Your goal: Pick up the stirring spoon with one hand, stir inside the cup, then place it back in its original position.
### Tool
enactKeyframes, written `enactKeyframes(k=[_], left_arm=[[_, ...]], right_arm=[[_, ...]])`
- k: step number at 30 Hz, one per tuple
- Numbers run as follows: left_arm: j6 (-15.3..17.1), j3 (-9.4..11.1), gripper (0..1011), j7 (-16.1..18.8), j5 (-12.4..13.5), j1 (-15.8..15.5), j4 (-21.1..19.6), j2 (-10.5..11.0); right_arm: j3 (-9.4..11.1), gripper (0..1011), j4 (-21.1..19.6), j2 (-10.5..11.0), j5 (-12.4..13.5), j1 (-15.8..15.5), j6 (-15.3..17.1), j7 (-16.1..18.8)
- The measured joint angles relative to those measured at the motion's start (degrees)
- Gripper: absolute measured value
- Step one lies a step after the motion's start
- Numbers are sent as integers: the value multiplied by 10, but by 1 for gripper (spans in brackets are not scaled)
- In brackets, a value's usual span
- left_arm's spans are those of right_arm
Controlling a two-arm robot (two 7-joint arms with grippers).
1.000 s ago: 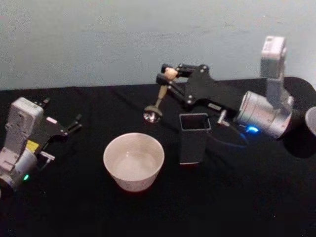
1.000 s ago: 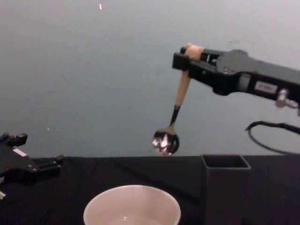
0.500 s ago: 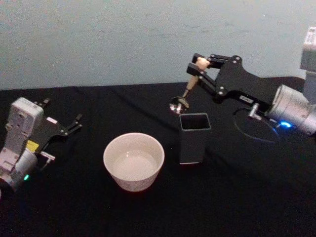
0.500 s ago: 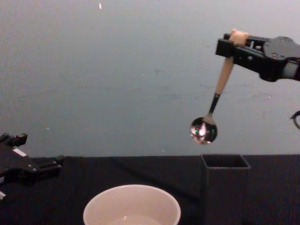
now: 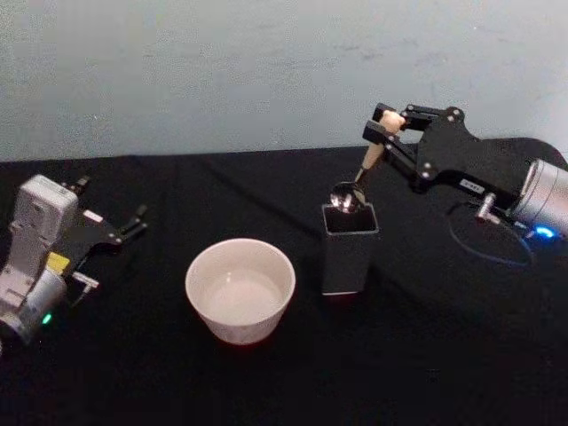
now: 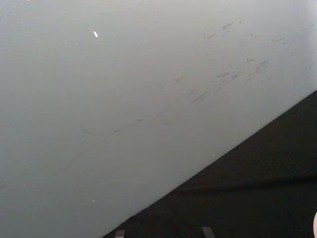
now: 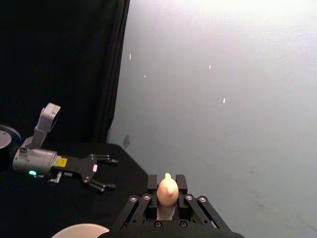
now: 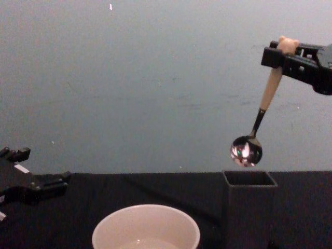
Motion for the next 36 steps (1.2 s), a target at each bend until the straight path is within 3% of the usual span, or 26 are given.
enactKeyframes(k=[20, 36], left_arm=[[0, 0, 1001, 0, 0, 0, 0, 0], [0, 0, 1001, 0, 0, 0, 0, 0]], right_arm=[[-20, 214, 37, -9, -19, 11, 15, -1], [-55, 214, 85, -23, -37, 27, 46, 6]])
